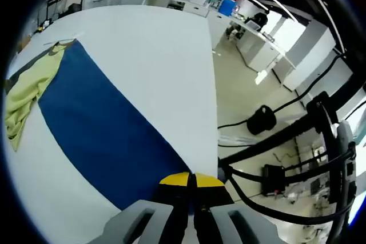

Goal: Fold the garment on the visible template until the final outline fits inside the template.

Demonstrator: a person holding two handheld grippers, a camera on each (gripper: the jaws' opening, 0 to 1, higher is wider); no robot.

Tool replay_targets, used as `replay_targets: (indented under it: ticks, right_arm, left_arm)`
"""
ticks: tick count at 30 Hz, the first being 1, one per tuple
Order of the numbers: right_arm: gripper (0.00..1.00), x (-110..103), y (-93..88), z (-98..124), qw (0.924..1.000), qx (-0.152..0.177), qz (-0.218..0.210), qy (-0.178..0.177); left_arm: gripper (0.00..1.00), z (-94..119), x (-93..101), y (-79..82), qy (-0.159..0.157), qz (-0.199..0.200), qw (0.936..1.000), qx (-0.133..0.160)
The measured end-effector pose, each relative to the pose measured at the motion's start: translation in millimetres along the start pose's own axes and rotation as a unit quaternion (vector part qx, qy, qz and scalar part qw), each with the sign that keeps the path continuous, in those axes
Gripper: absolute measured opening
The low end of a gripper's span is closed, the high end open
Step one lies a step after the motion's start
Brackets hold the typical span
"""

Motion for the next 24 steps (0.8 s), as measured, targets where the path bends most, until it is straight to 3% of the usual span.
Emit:
replay_targets:
  ticks: [1,4,6,8,14,21,24]
  right_arm:
    - [0.01,-0.8,1.0,2.0,0.9999,0.007,-0.007,0.003]
    - [0.16,-1.5,1.6,6.6,0.9996,0.014,-0.022,0.010]
    - [0.25,-8.9,3.9,11.7,0.9986,0.028,-0.034,0.030]
    - [0.32,-21.0,11.7,19.6,0.9956,0.055,-0.046,0.060]
    - [0.55,-57.3,35.0,42.7,0.9864,0.112,0.001,0.121]
    - [0.77,-100.5,40.6,56.4,0.9739,0.119,0.044,0.189]
    - [0.85,-115.4,42.0,59.8,0.9684,0.121,0.053,0.212]
  left_arm:
    - [0.01,1.1,-0.2,-0.2,-0.001,0.003,1.0000,0.003]
    - [0.10,5.3,-2.3,-2.1,0.000,0.010,0.9999,0.007]
    - [0.17,9.8,1.4,-3.5,-0.007,0.064,0.9979,0.004]
    - [0.26,16.0,3.6,3.7,-0.016,0.065,0.9971,0.035]
    - [0.43,27.9,20.6,12.6,-0.057,0.044,0.9945,0.076]
    - [0.59,38.1,40.1,17.9,-0.097,0.052,0.9880,0.108]
    - [0.69,48.4,54.5,29.0,-0.122,0.054,0.9820,0.135]
Point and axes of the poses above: the point that each gripper's makers call its tool centre point, and the gripper's own axes: z roughly backward along the fingers, x roughly to its right, y roughly out of its top, the point moved 3 cm from there along z, roughly backward along the fingers, and after that the axes turned 8 degrees about -z, right-handed, at the moved point
